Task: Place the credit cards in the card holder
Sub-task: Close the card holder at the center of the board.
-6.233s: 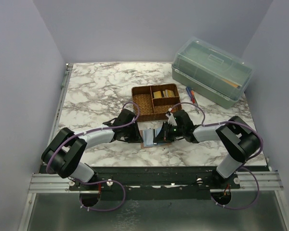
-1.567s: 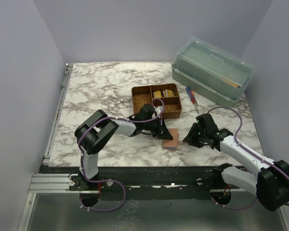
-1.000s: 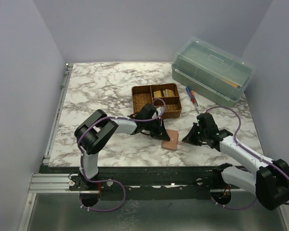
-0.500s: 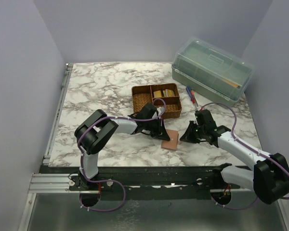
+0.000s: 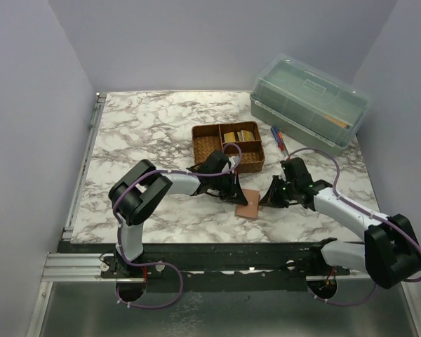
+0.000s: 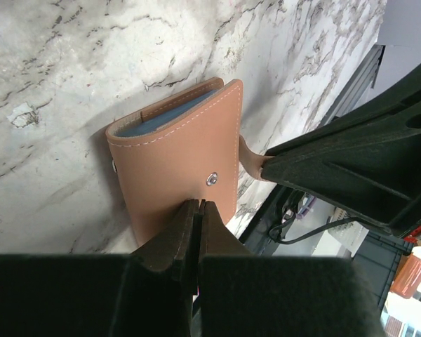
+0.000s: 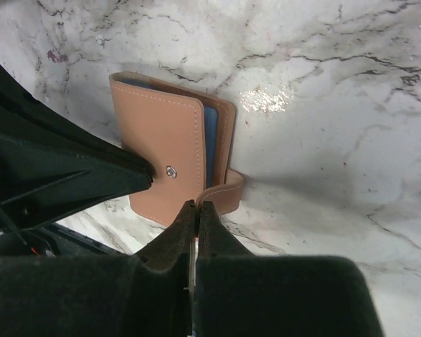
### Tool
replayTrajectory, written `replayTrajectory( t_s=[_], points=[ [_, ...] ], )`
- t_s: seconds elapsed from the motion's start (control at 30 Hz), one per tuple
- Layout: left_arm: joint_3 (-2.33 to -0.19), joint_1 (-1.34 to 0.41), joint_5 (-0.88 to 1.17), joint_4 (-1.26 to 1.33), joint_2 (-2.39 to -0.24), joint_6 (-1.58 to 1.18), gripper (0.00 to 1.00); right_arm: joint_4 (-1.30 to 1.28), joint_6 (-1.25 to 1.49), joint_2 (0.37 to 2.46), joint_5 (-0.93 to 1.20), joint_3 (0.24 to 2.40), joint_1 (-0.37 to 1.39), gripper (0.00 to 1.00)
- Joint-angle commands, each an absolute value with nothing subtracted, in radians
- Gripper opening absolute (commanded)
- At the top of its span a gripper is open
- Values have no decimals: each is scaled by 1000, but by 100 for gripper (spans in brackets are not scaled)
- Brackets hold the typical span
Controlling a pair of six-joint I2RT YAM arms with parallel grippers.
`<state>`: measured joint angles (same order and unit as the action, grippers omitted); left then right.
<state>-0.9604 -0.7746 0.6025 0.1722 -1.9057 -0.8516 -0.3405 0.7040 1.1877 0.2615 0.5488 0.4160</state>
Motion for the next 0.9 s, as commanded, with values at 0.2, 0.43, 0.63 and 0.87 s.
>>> replayTrajectory(
  t_s=[0.2, 0.43, 0.63, 0.87],
  points=[
    [-948, -785, 536, 43, -1921, -824, 0, -296, 664, 1306, 310, 620, 429, 7],
    [-950, -788, 535, 43, -1922, -822, 0, -278, 669, 1330, 317, 618, 432, 17],
    [-947, -790, 536, 43, -1921, -821, 0, -283, 667, 1323, 317, 617, 433, 20],
    [-948, -793, 537, 43, -1922, -821, 0, -289, 674, 1303, 330, 615, 436, 22]
  ],
)
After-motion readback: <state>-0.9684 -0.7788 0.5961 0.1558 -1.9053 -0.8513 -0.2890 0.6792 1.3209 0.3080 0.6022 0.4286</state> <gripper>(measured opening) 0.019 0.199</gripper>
